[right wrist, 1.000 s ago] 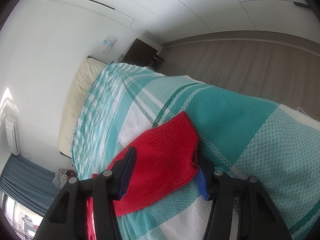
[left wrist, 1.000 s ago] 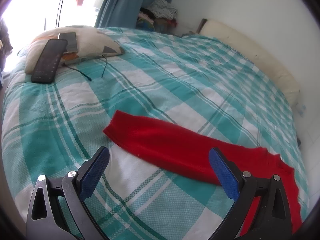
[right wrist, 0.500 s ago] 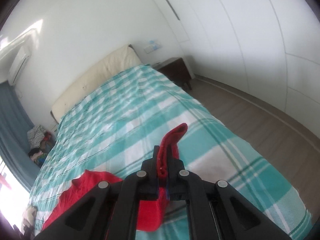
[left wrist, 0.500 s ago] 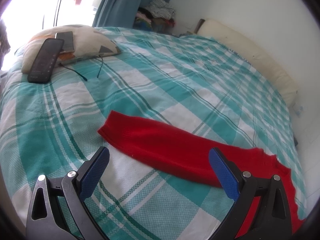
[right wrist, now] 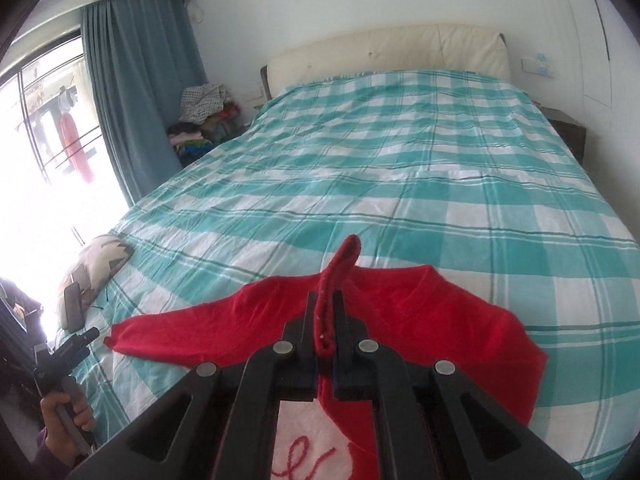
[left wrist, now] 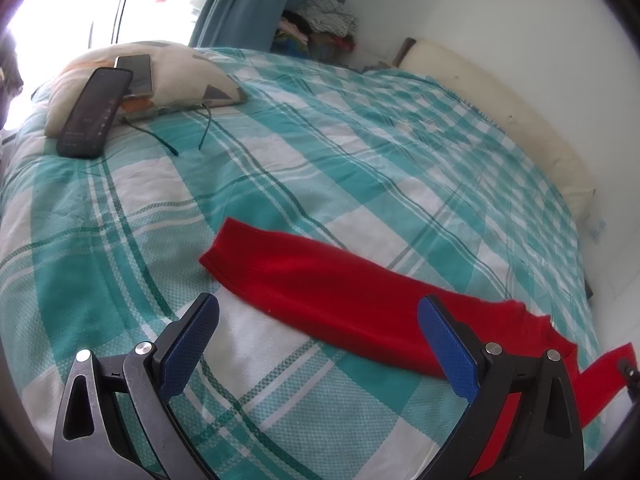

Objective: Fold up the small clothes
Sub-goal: 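Grasp the other sweater sleeve with the right gripper and lift it, then lay the sleeve across the sweater body and open the right gripper, then move the left gripper to the sweater collar edge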

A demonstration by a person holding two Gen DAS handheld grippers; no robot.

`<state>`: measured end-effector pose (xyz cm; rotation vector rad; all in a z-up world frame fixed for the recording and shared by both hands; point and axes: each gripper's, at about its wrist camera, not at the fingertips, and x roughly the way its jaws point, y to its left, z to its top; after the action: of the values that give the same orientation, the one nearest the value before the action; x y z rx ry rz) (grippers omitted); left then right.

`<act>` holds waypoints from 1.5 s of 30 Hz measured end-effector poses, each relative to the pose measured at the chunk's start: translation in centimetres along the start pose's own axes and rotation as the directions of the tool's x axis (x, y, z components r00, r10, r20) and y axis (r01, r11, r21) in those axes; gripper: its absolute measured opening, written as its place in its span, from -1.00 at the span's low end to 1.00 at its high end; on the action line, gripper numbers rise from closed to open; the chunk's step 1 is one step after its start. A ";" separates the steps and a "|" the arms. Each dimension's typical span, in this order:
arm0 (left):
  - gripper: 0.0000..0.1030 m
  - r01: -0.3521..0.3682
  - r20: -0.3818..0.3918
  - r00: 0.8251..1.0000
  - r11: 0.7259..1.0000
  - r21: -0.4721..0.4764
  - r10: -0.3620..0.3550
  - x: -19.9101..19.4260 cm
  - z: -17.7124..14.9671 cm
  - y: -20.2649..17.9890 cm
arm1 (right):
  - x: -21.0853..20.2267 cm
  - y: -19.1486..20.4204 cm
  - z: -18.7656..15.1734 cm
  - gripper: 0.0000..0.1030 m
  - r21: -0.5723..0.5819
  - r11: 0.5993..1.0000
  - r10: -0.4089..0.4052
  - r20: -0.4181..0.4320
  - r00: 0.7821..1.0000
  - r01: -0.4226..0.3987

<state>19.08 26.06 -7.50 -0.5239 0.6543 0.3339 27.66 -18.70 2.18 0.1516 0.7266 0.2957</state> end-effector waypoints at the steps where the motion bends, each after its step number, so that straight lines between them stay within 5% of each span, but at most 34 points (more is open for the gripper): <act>1: 0.94 -0.001 0.001 1.000 1.000 0.004 0.001 0.0 0.0 0.0 | 1.3 0.6 -0.7 -0.93 0.004 1.000 0.011 -0.020 1.000 -0.011; 6: 0.94 -0.005 0.003 1.000 1.000 0.027 0.005 0.2 0.0 -0.5 | 7.0 2.6 -4.2 -0.76 0.052 0.992 0.125 -0.136 0.983 -0.119; 7: 0.94 -0.005 0.002 1.000 1.000 0.030 0.005 0.2 0.0 -0.5 | 7.9 2.7 -4.8 -0.55 0.092 0.982 0.179 -0.176 0.968 -0.165; 8: 0.94 -0.004 0.001 1.000 0.999 0.032 0.004 0.2 -0.1 -0.6 | 8.3 2.7 -5.3 -0.05 0.131 0.969 0.233 -0.186 0.955 -0.211; 9: 0.94 -0.003 0.001 1.000 0.999 0.032 0.003 0.2 0.0 -0.5 | 8.0 2.5 -5.7 0.14 0.158 0.955 0.277 -0.167 0.946 -0.251; 13: 0.94 -0.001 -0.001 1.000 1.000 0.028 0.001 0.2 0.0 -0.5 | 5.0 0.7 -6.2 0.14 0.199 0.931 0.331 -0.116 0.936 -0.304; 17: 0.94 0.012 -0.001 1.000 1.000 0.021 -0.012 0.1 -0.1 -0.6 | -0.3 -3.6 -7.2 0.16 0.141 0.972 0.202 -0.084 0.976 -0.189; 20: 0.94 0.023 -0.002 1.000 0.999 0.026 -0.023 -0.1 -0.3 -0.9 | -4.4 -7.6 -9.6 0.21 0.052 0.998 -0.015 -0.075 0.997 0.019; 26: 0.94 0.058 -0.035 0.998 0.995 0.085 -0.056 0.2 -1.0 -2.0 | -10.8 -13.4 -17.4 0.22 -0.002 0.950 -0.311 -0.073 0.948 0.311; 33: 0.94 0.048 -0.072 0.997 0.974 0.223 -0.033 0.7 -2.6 -4.2 | -15.0 -16.1 -20.9 0.24 0.172 0.908 -0.384 -0.023 0.923 0.382; 38: 0.95 0.054 -0.082 0.996 0.971 0.233 -0.036 0.9 -2.8 -4.4 | -15.7 -15.1 -19.9 0.39 0.122 0.898 -0.433 0.066 0.899 0.423; 45: 0.95 0.062 -0.107 0.994 0.966 0.251 -0.036 1.3 -3.2 -4.9 | -15.6 -16.1 -20.4 0.39 0.193 0.894 -0.420 0.039 0.907 0.406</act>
<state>20.71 20.40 -8.79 -0.3121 0.7698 0.1734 6.28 -38.25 -6.86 0.1753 0.6870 -0.1851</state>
